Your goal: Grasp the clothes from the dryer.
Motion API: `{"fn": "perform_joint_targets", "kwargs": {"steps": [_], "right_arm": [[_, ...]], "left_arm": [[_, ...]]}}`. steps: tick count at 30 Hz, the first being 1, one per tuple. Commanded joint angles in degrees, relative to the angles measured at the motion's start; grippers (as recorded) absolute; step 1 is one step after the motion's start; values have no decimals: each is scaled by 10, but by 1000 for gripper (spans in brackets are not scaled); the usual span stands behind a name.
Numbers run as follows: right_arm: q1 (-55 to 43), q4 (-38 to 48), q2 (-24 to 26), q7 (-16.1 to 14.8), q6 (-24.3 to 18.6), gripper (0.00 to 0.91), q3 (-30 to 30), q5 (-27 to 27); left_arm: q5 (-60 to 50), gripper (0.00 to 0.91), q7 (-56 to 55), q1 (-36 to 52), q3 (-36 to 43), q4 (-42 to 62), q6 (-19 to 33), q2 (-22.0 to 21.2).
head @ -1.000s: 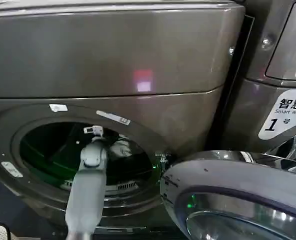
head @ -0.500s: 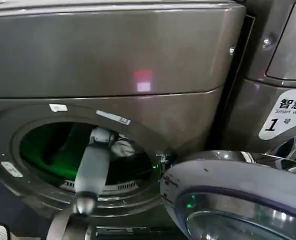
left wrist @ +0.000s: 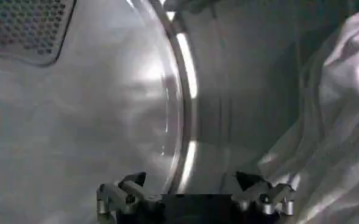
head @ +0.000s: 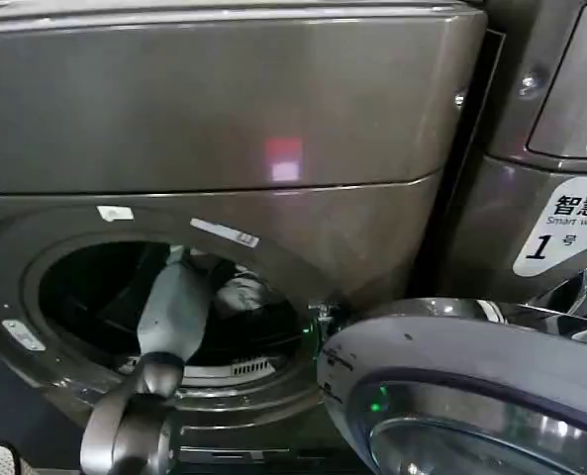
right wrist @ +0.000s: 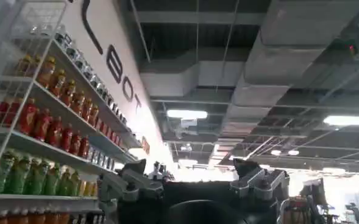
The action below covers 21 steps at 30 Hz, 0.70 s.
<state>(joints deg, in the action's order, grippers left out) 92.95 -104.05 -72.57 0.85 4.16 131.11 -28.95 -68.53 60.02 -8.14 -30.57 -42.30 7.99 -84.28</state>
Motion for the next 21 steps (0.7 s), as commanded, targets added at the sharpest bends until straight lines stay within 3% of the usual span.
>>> {"fn": "perform_joint_targets", "kwargs": {"steps": [1, 15, 21], "right_arm": [[-4, -1, -1, 0, -1, 907, -5, 2], [-7, 6, -2, -1, -8, 907, -15, 21], [-6, 6, -5, -1, -11, 907, -17, 25]], "left_arm": [[-2, 907, 114, 10, 3, 18, 56, 6], [7, 907, 101, 11, -10, 86, -9, 8], [24, 907, 90, 11, -10, 116, -10, 8]]}}
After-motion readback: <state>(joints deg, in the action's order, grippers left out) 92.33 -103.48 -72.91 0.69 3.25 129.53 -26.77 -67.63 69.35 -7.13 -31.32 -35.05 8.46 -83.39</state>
